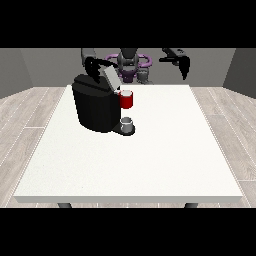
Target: Insert the coffee pod into the coffee machine and close the lid
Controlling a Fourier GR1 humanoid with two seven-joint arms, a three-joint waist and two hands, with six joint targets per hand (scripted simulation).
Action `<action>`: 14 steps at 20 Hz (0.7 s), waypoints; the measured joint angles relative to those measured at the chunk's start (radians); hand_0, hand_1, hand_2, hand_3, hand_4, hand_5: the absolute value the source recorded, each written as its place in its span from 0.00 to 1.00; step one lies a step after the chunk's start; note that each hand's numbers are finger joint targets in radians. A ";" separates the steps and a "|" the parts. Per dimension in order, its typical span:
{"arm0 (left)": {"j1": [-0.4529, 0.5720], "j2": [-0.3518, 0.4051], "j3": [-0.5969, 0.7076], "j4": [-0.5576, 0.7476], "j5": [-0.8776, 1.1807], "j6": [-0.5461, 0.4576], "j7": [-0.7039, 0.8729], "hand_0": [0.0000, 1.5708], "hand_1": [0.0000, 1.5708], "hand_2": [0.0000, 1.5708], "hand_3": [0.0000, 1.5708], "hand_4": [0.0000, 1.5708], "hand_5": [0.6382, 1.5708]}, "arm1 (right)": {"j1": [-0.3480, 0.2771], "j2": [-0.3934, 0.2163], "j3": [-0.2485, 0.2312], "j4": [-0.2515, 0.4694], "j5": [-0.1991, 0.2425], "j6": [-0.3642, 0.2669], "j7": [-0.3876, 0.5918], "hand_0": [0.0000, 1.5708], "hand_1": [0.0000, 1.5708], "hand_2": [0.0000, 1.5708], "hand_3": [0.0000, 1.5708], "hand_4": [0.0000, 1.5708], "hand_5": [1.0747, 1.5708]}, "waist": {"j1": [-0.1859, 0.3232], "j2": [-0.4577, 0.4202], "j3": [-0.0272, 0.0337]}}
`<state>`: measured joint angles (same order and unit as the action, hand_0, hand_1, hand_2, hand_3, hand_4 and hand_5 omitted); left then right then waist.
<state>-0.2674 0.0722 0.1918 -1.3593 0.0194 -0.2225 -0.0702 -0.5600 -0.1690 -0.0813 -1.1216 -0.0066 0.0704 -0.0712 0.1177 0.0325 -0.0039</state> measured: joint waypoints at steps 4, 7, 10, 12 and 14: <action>-0.001 0.010 -0.007 -0.013 0.002 0.008 -0.001 0.00 0.00 0.00 0.00 0.00 1.00 | -0.026 0.001 -0.004 0.016 0.011 -0.004 -0.013 0.00 0.00 0.00 0.00 0.00 1.00 | 0.001 0.014 -0.0025; 0.003 0.024 -0.004 -0.005 0.008 0.005 0.000 0.00 0.00 0.00 0.00 0.00 1.00 | -0.044 0.017 0.005 0.026 0.019 -0.011 -0.002 0.00 0.00 0.00 0.00 0.00 1.00 | -0.003 0.016 -0.0008; -0.014 0.032 0.001 -0.002 0.013 0.012 -0.007 0.00 0.00 0.00 0.00 0.00 1.00 | -0.073 0.024 0.006 0.033 0.029 -0.020 -0.033 0.00 0.00 0.00 0.00 0.00 1.00 | 0.003 0.036 -0.0009; -0.009 0.028 -0.011 -0.016 0.013 0.015 0.008 0.00 0.00 0.00 0.00 0.00 1.00 | -0.084 0.017 0.001 0.050 0.030 -0.013 -0.040 0.00 0.00 0.00 0.00 0.00 1.00 | 0.011 0.033 -0.0005; -0.010 0.033 -0.011 -0.007 0.009 0.022 0.004 0.00 0.00 0.00 0.00 0.00 1.00 | -0.104 0.017 0.003 0.058 0.027 -0.002 -0.016 0.00 0.00 0.00 0.00 0.00 1.00 | 0.005 0.033 0.0007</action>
<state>-0.2775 0.1047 0.1811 -1.3663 0.0285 -0.2003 -0.0657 -0.6641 -0.1516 -0.0787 -1.0641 0.0203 0.0679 -0.0875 0.1227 0.0657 -0.0032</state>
